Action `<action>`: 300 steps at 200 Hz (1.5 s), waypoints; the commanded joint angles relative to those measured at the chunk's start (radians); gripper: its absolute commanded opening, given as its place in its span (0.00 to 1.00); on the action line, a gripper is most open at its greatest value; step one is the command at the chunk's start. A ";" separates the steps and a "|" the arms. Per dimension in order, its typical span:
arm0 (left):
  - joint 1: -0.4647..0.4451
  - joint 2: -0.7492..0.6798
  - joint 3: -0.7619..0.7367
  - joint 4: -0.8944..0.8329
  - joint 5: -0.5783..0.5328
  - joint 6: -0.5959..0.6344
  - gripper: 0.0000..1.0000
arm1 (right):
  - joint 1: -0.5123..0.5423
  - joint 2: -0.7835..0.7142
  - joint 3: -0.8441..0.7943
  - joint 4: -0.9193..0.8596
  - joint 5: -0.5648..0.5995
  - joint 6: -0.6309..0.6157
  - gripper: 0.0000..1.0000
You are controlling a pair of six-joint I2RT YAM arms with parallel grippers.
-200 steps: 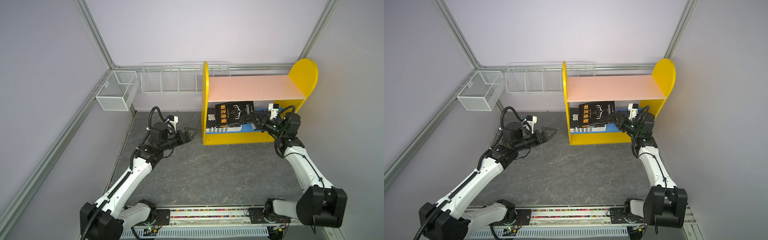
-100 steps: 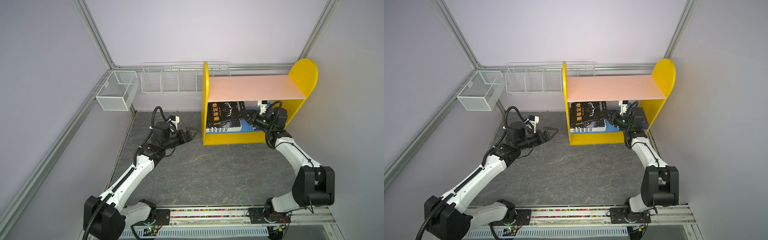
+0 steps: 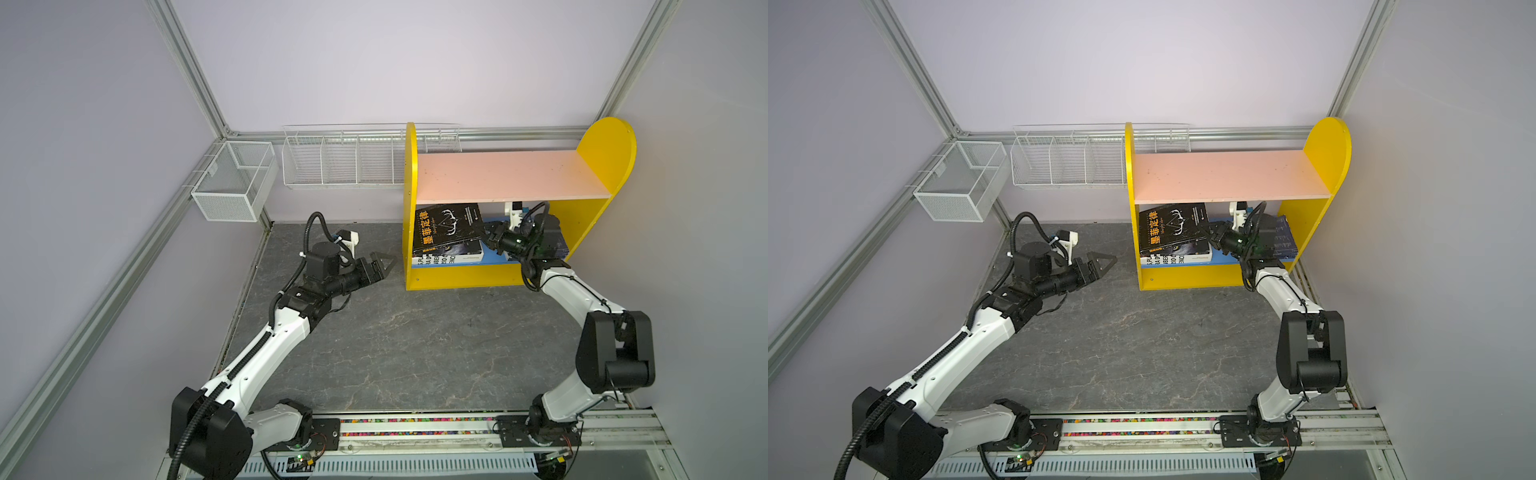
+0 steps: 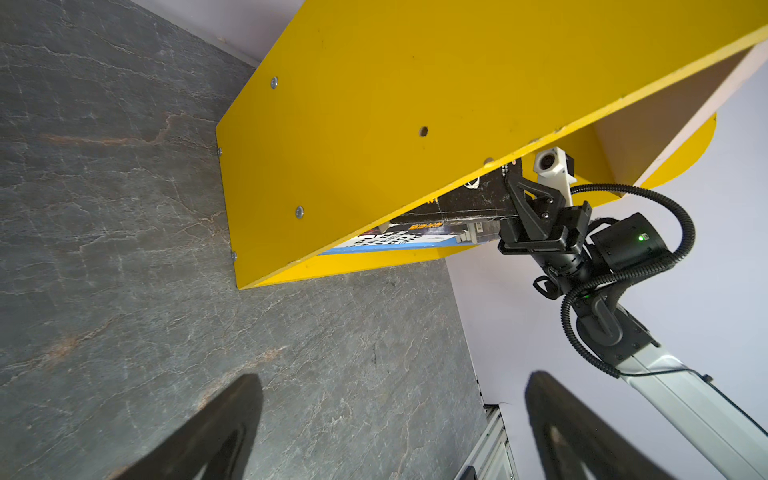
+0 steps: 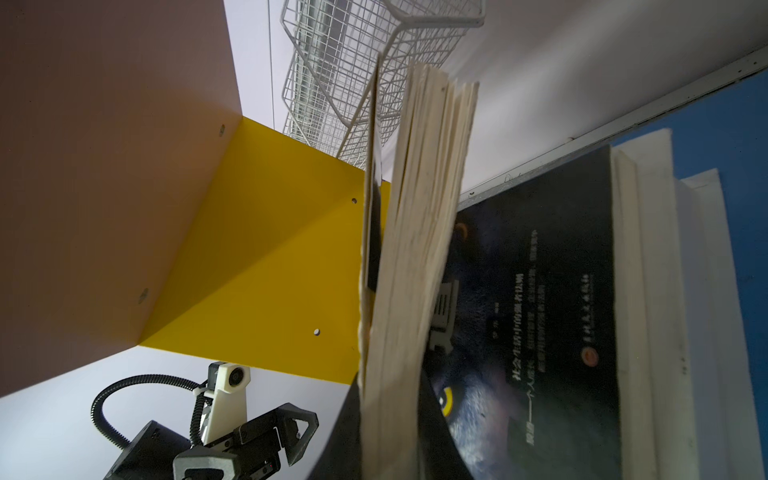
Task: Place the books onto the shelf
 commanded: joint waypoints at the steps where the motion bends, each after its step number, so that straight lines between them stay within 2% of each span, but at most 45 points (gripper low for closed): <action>1: 0.007 0.019 0.001 0.025 0.008 -0.003 0.99 | 0.014 0.002 0.037 0.088 -0.010 -0.009 0.07; 79: 0.007 0.043 0.000 0.055 0.025 -0.017 0.99 | 0.025 0.033 0.026 0.060 -0.004 -0.030 0.07; 163: 0.008 0.039 -0.012 0.056 0.022 -0.020 0.99 | 0.045 0.024 0.069 -0.196 0.060 -0.203 0.08; 172: 0.010 0.038 -0.013 0.058 0.021 -0.020 0.99 | 0.048 0.021 0.075 -0.224 0.067 -0.219 0.11; 209: 0.010 0.036 -0.021 0.059 0.029 -0.025 0.99 | 0.061 -0.001 0.112 -0.350 0.116 -0.298 0.37; 280: 0.011 0.007 -0.043 0.064 0.029 -0.022 0.99 | 0.066 -0.060 0.219 -0.578 0.229 -0.438 0.56; 300: 0.013 0.001 -0.049 0.066 0.031 -0.022 0.99 | 0.067 -0.078 0.243 -0.648 0.277 -0.475 0.57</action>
